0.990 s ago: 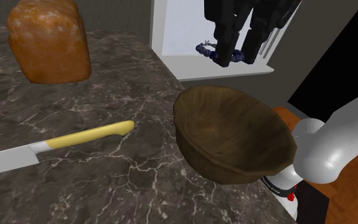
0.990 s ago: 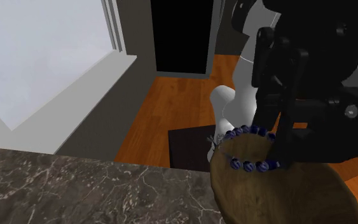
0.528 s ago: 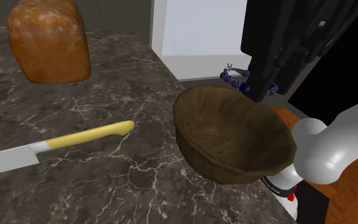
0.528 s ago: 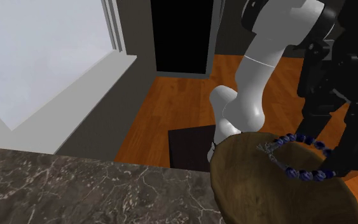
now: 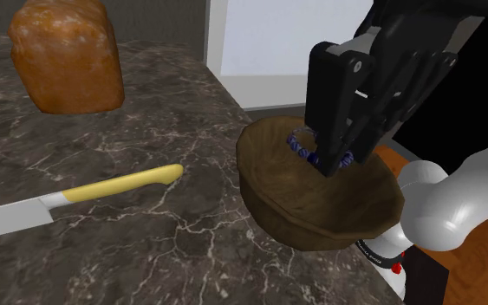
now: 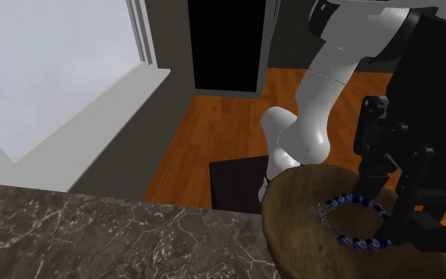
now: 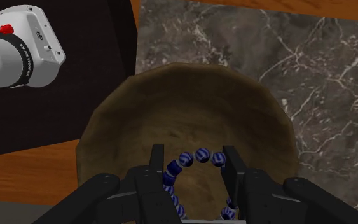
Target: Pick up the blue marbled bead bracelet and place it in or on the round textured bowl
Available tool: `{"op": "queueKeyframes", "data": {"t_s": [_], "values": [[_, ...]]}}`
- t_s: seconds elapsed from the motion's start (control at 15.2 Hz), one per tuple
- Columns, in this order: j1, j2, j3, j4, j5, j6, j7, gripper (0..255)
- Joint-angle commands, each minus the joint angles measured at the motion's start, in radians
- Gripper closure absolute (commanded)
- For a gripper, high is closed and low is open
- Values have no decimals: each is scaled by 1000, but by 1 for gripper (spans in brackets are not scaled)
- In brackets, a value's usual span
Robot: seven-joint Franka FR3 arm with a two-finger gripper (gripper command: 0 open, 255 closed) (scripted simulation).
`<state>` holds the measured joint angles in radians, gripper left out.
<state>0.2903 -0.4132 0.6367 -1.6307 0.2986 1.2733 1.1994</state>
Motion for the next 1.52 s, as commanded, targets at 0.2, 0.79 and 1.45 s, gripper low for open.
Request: {"op": "queueKeyframes", "data": {"t_s": [0.2, 0.79, 1.45], "values": [[7, -32, -6, -77, 12, 47, -16, 255], [7, -32, -6, -77, 12, 47, -16, 0], [-13, 64, 18, 137, -25, -77, 30, 0]]}}
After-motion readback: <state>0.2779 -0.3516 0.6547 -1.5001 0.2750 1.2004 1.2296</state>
